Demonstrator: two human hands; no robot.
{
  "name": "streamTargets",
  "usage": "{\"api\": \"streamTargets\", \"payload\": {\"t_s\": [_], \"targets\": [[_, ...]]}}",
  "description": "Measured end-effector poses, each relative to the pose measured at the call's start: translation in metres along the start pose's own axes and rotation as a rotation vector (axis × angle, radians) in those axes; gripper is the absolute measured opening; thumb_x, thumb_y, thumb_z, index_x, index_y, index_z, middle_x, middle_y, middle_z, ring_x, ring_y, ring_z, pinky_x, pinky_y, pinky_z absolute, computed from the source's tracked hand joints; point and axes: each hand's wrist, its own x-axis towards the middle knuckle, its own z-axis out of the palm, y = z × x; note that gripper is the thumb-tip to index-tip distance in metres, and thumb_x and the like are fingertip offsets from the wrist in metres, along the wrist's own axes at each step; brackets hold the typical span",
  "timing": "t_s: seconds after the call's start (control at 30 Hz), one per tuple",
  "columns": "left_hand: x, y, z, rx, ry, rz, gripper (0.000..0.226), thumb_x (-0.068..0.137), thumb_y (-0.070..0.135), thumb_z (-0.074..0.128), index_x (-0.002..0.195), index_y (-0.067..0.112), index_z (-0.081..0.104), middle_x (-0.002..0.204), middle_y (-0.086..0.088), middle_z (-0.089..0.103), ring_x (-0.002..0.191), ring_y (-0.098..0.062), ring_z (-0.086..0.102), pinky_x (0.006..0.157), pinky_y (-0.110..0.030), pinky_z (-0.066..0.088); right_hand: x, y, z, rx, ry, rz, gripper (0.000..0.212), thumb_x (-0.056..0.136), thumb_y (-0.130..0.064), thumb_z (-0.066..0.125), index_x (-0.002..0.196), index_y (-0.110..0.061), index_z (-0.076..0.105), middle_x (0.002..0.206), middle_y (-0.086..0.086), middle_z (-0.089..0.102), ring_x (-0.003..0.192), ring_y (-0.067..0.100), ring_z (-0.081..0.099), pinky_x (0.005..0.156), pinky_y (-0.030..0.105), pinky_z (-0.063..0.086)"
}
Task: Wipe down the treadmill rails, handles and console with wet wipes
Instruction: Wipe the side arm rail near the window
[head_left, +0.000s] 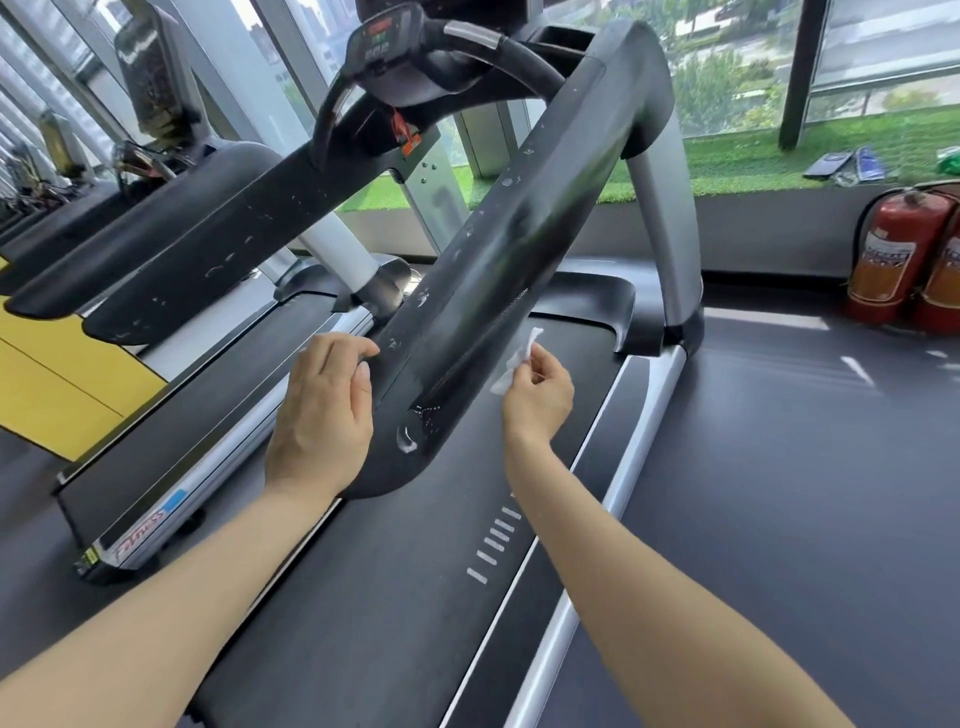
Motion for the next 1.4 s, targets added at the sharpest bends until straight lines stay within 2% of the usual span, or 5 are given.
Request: {"api": "streamTargets", "payload": {"t_s": [0.17,0.37,0.6,1.13,1.4], "targets": [[0.000,0.000,0.000,-0.015,0.014,-0.010,0.027,0.093,0.018,0.035,0.105,0.009,0.057,0.107,-0.004,0.052,0.100,-0.021,0.048,0.087,-0.020,0.034,0.020,0.003,0.022,-0.044,-0.031,0.039,0.025,0.094,-0.004,0.043,0.087,0.000,0.067,0.090,0.014,0.050,0.044,-0.006,0.048,0.044,0.003,0.032],[-0.001,0.001,0.000,-0.008,0.036,0.000,0.031,0.093,0.021,0.031,0.105,0.010,0.058,0.108,-0.001,0.051,0.099,-0.018,0.045,0.087,-0.018,0.032,0.069,-0.015,0.036,-0.024,-0.017,0.040,0.029,0.098,-0.014,0.048,0.121,-0.017,0.065,0.118,0.005,0.058,0.083,0.009,0.055,0.070,0.007,0.035],[-0.003,0.001,0.000,-0.008,0.036,0.002,0.029,0.094,0.019,0.033,0.106,0.011,0.058,0.109,-0.002,0.052,0.101,-0.016,0.044,0.086,-0.018,0.033,0.052,-0.004,0.030,-0.029,-0.065,-0.275,0.026,0.093,-0.003,0.055,0.111,-0.014,0.071,0.088,-0.010,0.045,0.073,-0.001,0.048,0.078,0.009,0.037],[-0.005,0.005,-0.002,-0.067,0.040,0.011,0.020,0.094,0.002,0.042,0.107,0.007,0.058,0.112,-0.009,0.053,0.106,-0.022,0.043,0.087,-0.028,0.035,-0.085,0.036,-0.006,-0.027,-0.262,-0.490,0.032,0.089,0.003,0.059,0.109,-0.018,0.071,0.093,-0.009,0.054,0.084,0.000,0.053,0.079,0.008,0.038],[-0.004,0.006,-0.004,-0.073,0.020,0.006,0.021,0.095,0.003,0.041,0.108,0.006,0.058,0.113,-0.009,0.053,0.110,-0.025,0.044,0.086,-0.038,0.043,-0.093,0.017,-0.034,0.236,-0.506,0.070,0.032,0.092,0.006,0.045,0.099,-0.017,0.068,0.085,0.001,0.070,0.076,0.015,0.064,0.074,0.026,0.050]]}}
